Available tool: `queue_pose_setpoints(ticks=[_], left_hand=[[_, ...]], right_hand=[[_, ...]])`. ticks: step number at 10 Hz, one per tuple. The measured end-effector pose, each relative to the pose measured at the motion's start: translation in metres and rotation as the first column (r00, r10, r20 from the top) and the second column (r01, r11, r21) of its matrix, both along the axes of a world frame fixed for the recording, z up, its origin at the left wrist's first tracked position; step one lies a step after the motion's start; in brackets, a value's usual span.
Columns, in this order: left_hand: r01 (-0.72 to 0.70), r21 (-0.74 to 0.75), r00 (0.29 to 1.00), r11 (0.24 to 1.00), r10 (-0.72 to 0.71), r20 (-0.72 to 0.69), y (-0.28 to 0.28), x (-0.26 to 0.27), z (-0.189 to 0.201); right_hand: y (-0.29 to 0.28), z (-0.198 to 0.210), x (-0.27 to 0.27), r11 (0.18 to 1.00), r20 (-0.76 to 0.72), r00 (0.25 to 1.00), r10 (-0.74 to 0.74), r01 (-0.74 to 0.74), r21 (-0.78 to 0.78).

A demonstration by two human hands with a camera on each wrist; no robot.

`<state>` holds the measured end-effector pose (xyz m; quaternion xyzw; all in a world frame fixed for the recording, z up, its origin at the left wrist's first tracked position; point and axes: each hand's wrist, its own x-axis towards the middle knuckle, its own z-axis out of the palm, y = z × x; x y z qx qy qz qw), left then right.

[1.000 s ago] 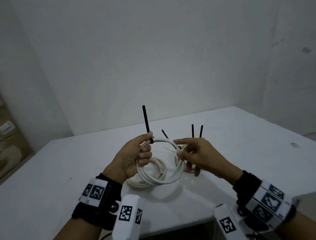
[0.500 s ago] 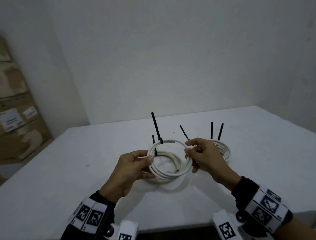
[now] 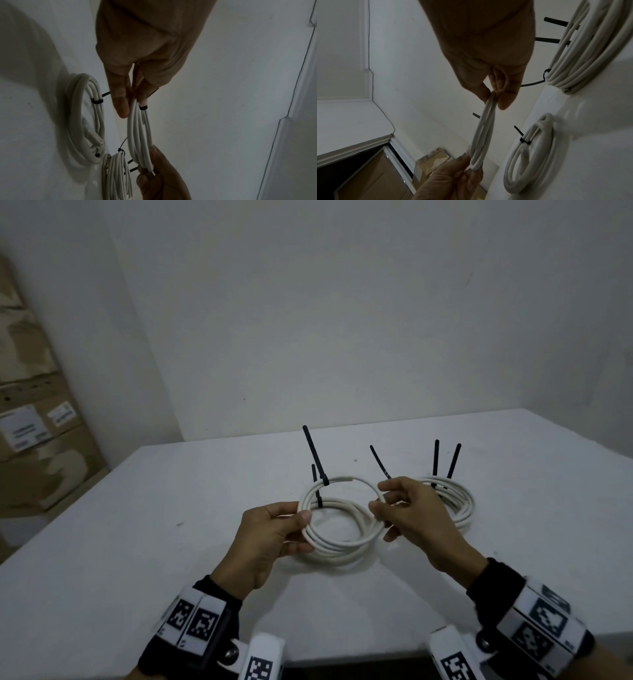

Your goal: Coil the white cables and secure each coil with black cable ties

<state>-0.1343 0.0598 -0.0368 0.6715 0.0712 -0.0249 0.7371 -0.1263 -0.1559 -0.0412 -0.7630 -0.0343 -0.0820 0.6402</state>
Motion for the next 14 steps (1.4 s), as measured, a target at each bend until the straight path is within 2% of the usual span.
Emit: queue_pose_setpoints(ticks=[2,3,4,5,7,8,9,10,11,14], left_hand=[[-0.041,0.095,0.998,0.995,0.036,0.047,-0.018,0.007,0.001],[-0.129,0.202,0.989,0.971,0.111,0.097,-0.016,0.012,-0.002],[-0.200,0.353,0.977,0.914,0.158,0.145,-0.007,0.020,-0.011],[-0.198,0.529,0.978,0.825,0.128,0.166,0.000,0.027,-0.017],[-0.165,0.666,0.986,0.727,0.094,0.141,0.003,0.033,-0.020],[-0.069,0.725,0.997,0.686,0.018,0.079,0.003,0.032,-0.017],[-0.009,0.734,0.999,0.679,-0.017,0.028,0.005,0.030,-0.016],[-0.002,0.697,1.000,0.717,-0.007,0.011,0.006,0.026,-0.012],[0.001,0.697,1.000,0.717,0.005,-0.007,0.007,0.025,-0.013],[0.004,0.702,1.000,0.712,-0.015,0.010,0.006,0.014,-0.004]], right_hand=[[-0.014,0.001,0.004,1.000,-0.043,0.999,-0.022,0.023,0.009],[-0.009,-0.001,0.010,0.999,-0.069,0.997,0.016,-0.019,-0.047],[0.003,-0.002,0.020,0.991,-0.108,0.993,0.050,-0.063,-0.117],[0.015,-0.006,0.033,0.973,-0.151,0.987,0.057,-0.089,-0.212],[0.032,-0.016,0.045,0.875,-0.188,0.982,0.014,-0.103,-0.473],[0.032,-0.018,0.046,0.865,-0.186,0.982,-0.009,-0.086,-0.494],[0.031,-0.018,0.044,0.876,-0.203,0.979,-0.018,-0.082,-0.475],[0.030,-0.016,0.040,0.884,-0.229,0.973,-0.010,-0.099,-0.458],[0.030,-0.012,0.034,0.902,-0.257,0.966,0.010,-0.119,-0.415],[0.024,0.003,0.015,0.884,-0.167,0.986,0.021,-0.096,-0.457]])
